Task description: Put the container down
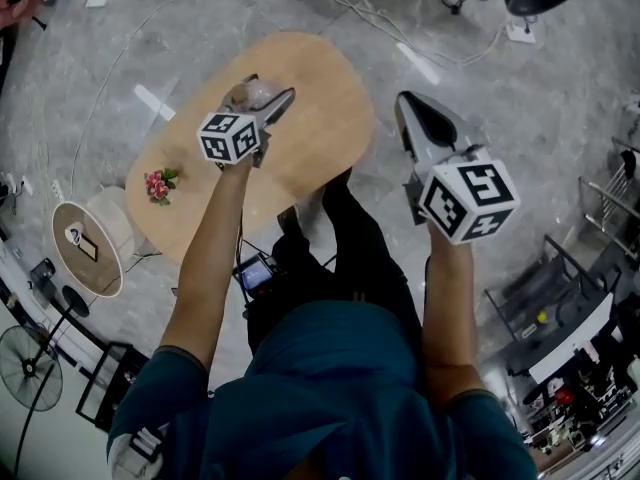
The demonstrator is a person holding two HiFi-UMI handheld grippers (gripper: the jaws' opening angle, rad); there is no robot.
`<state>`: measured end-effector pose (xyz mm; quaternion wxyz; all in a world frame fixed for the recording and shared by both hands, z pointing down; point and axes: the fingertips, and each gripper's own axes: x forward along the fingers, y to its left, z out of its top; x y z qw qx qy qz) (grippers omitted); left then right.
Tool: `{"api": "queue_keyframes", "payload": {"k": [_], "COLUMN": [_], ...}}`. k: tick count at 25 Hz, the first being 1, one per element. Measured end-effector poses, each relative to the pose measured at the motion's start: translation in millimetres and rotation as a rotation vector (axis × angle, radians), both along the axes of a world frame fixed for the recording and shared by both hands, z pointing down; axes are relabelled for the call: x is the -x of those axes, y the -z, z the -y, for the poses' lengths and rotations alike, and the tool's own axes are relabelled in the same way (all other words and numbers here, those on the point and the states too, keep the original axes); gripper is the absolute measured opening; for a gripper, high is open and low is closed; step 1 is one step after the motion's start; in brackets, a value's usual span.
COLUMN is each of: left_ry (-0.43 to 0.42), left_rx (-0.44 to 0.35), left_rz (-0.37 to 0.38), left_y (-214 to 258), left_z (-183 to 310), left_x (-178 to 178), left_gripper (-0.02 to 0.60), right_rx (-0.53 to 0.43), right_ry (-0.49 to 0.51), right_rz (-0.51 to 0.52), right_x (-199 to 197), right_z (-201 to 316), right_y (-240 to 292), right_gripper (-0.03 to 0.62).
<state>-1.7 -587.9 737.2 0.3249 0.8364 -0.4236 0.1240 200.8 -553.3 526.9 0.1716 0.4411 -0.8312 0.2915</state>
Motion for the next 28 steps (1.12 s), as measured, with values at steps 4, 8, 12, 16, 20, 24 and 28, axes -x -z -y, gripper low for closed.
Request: {"api": "queue_keyframes", "payload": {"k": [4, 8, 12, 16, 20, 24, 28], "left_ry": [0.005, -0.002, -0.005, -0.018, -0.025, -0.026, -0.035], "left_rx": [0.032, 0.067, 0.099, 0.129, 0.155, 0.176, 0.185], "left_rz": [0.010, 0.025, 0.040, 0.054, 0.069, 0.088, 0.114], "left_y": [-29, -58, -85, -112, -135, -157, -177], "left_z": [2, 2, 4, 3, 4, 5, 6], "left_x": [-2, -5, -8, -13, -15, -18, -20], "left_gripper": [0.411, 0.411, 0.410, 0.410, 0.410, 0.410, 0.410], "right_rx": [0.029, 0.054, 0.077, 0.098, 0.114, 0.138, 0.154], "right_ry": [0.004, 0.007, 0.008, 0.007, 0.008, 0.005, -0.002], "right_rz": [-0.008, -0.018, -0.026, -0.033, -0.032, -0.034, -0.038], "right_x": [-3, -6, -9, -10, -10, -14, -17], "right_z": [1, 0, 0, 0, 2, -1, -3], "right_y": [-18, -33, -49, -63, -75, -89, -100], "right_gripper": [0.009, 0.009, 0.009, 0.009, 0.009, 0.009, 0.009]}}
